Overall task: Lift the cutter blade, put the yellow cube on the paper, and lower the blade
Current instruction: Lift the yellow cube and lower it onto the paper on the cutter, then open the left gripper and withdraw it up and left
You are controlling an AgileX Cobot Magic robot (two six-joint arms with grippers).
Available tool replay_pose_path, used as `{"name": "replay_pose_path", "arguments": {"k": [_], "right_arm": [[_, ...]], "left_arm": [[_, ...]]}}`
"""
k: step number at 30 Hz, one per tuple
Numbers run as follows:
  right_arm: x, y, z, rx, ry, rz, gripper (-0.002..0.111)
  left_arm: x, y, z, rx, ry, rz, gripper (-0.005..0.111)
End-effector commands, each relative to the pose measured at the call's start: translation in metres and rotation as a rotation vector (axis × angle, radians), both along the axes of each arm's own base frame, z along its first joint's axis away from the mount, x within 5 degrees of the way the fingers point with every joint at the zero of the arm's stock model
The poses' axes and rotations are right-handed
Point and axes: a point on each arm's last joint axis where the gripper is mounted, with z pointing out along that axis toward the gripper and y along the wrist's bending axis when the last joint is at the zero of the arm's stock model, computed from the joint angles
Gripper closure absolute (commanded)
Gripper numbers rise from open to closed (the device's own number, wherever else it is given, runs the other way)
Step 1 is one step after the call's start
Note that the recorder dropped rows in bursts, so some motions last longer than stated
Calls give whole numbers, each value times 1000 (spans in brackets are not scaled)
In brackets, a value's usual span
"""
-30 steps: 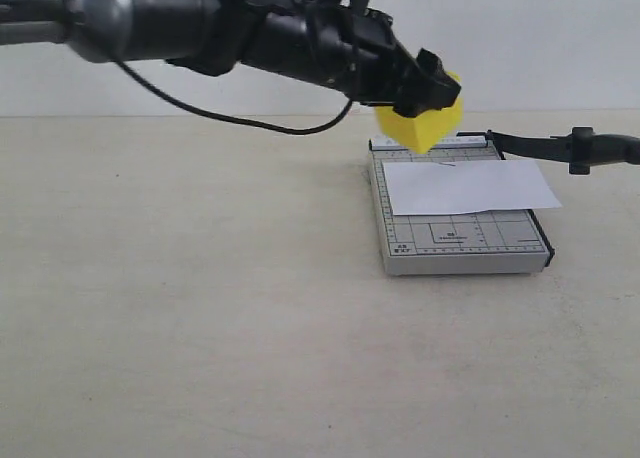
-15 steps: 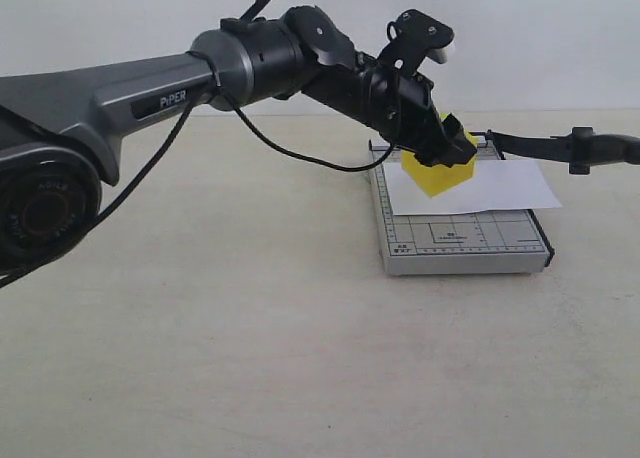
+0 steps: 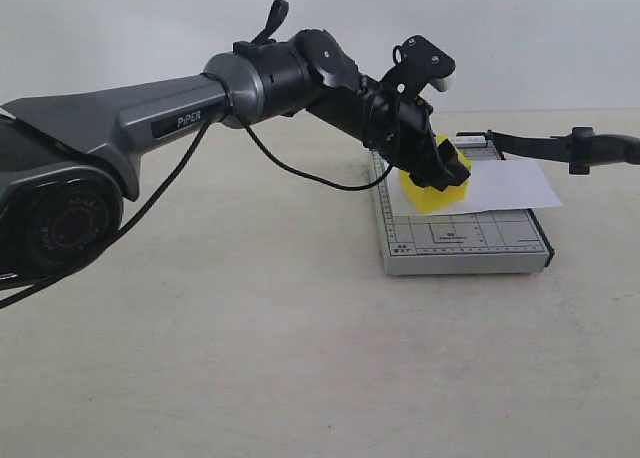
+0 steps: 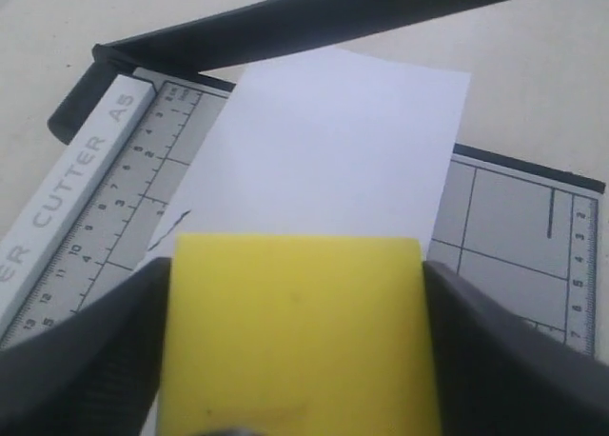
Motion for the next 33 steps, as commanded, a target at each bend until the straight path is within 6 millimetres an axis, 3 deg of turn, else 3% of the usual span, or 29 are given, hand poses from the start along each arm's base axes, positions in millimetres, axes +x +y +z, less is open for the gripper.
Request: {"name": "replay_pose_path", "arguments": {"k": [1,4,13,17,22,26,29,33], "right_arm": [[-1,0,1,-3,-10,5,109],[-1,0,1,0,-10,5,109],[-1,1,1,11,-7,8,109],[-1,1,1,14,-7,8,109],[-1,1,1,14,-7,8,109],[-1,1,1,14,-7,8,109],[-1,1,1,14,-7,8,109],[-1,1,1,11,-7,9,109]], "left_arm": [[1,0,3,-19,-8,8,102],[1,-1,4,-37,10,13,97],[0,-3,7,-77,45,26,33],[1,-3,7,-81,39,33,19],[1,-3,14,-93,37,43,20],[5,2,47,-150,-25,106,30],[12,10,79,-212,-73,221,51],[20,29,102,-212,-27,330,94]]}}
